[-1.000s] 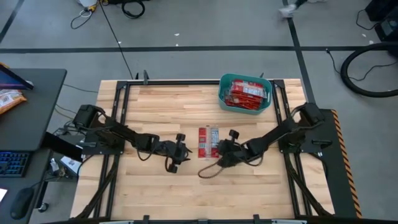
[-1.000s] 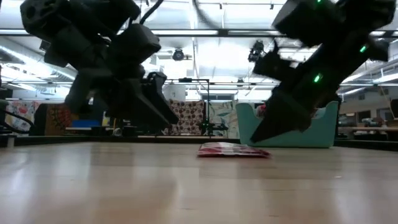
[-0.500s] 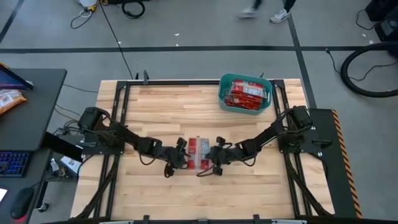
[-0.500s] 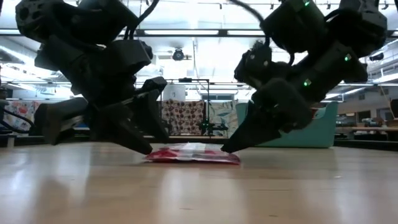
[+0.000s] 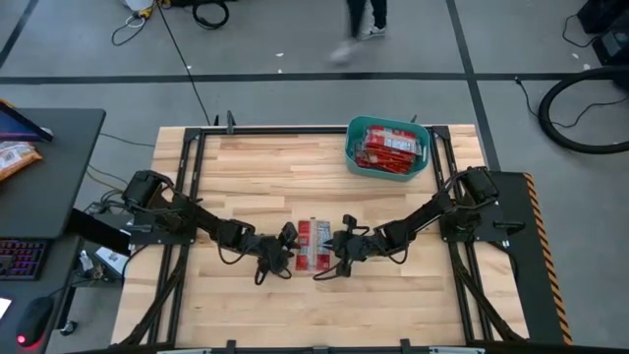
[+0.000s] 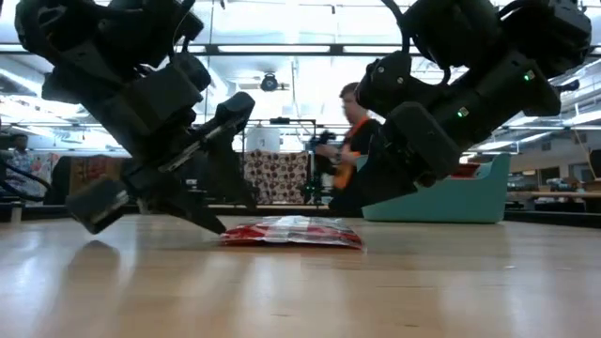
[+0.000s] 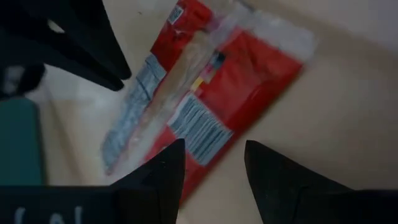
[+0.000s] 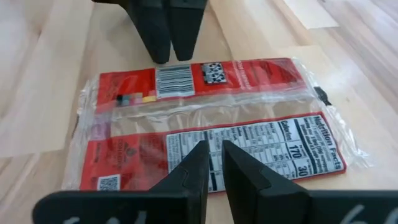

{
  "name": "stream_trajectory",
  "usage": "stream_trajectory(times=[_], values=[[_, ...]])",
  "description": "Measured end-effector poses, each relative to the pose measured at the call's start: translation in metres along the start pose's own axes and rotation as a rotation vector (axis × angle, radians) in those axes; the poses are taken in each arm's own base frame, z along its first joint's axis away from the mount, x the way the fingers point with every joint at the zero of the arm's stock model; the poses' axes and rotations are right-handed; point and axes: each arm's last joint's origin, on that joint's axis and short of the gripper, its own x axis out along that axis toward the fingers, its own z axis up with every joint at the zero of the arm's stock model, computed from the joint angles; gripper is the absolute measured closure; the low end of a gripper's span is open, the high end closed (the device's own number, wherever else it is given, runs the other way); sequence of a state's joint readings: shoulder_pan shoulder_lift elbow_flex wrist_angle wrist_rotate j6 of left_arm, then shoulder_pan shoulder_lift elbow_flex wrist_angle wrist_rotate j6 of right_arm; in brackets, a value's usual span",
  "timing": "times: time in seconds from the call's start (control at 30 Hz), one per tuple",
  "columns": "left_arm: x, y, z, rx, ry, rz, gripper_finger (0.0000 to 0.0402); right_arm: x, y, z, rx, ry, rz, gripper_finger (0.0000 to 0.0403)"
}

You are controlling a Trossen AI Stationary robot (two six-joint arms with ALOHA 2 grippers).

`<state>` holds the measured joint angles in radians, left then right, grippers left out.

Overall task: Sort popcorn bags into baskets
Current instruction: Put the red popcorn bag into the green bin

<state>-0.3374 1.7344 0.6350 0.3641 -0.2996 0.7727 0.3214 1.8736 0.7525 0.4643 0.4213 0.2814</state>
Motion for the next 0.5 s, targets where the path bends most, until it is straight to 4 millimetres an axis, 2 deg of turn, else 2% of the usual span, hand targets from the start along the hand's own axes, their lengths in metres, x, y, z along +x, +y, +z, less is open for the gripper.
stream_trajectory(times=[0.17,0.5], values=[[0.003,0.008,-0.008,0.099,0.032,0.024,0.0230,0.003,-0.003,-0.002,0.038,0.022,0.006,0.0352],[0.009,0.023,-0.026,0.143,0.009,-0.021,0.0230,0.019,-0.006,-0.008,0.073,0.053,0.035,0.0352]])
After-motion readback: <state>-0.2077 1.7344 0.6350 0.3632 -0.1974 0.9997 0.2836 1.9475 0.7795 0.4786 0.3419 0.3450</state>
